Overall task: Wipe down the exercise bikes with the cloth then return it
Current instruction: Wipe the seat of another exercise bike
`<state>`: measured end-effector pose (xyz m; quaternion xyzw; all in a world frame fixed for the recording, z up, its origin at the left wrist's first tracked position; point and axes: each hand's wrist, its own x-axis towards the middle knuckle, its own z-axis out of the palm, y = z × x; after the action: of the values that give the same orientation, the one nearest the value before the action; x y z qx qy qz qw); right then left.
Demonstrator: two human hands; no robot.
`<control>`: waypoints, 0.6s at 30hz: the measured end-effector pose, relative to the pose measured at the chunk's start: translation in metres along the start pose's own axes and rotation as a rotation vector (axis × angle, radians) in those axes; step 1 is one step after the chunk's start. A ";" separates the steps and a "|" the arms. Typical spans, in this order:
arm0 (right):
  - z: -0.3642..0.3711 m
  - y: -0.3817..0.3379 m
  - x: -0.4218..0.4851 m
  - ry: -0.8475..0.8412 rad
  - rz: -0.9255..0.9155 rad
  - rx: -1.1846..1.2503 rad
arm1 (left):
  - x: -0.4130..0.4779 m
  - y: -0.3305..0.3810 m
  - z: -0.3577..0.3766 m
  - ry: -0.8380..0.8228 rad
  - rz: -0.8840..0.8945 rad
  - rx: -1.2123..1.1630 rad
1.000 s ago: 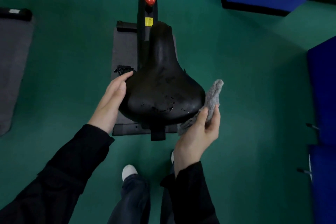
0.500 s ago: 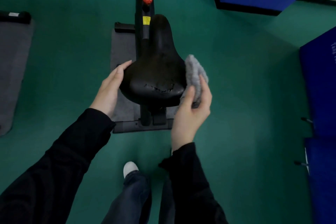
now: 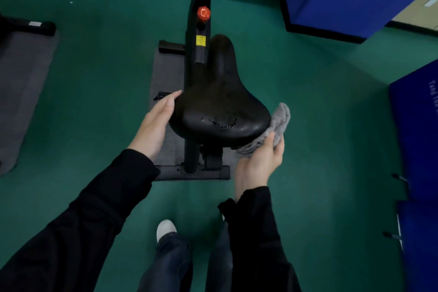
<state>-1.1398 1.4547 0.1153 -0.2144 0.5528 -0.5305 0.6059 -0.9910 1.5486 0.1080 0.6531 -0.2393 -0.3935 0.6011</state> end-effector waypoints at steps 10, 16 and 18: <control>-0.011 -0.004 -0.014 -0.309 -0.658 -0.585 | 0.000 -0.007 0.000 0.003 0.000 -0.071; -0.019 -0.016 -0.003 -0.792 -1.051 -0.872 | -0.002 -0.006 0.013 0.102 0.020 -0.156; -0.030 -0.022 0.009 -0.949 -1.096 -0.869 | -0.006 -0.009 0.019 0.160 0.036 -0.190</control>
<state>-1.1772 1.4489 0.1214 -0.8662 0.2122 -0.3435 0.2945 -1.0111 1.5438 0.1017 0.6180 -0.1638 -0.3505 0.6844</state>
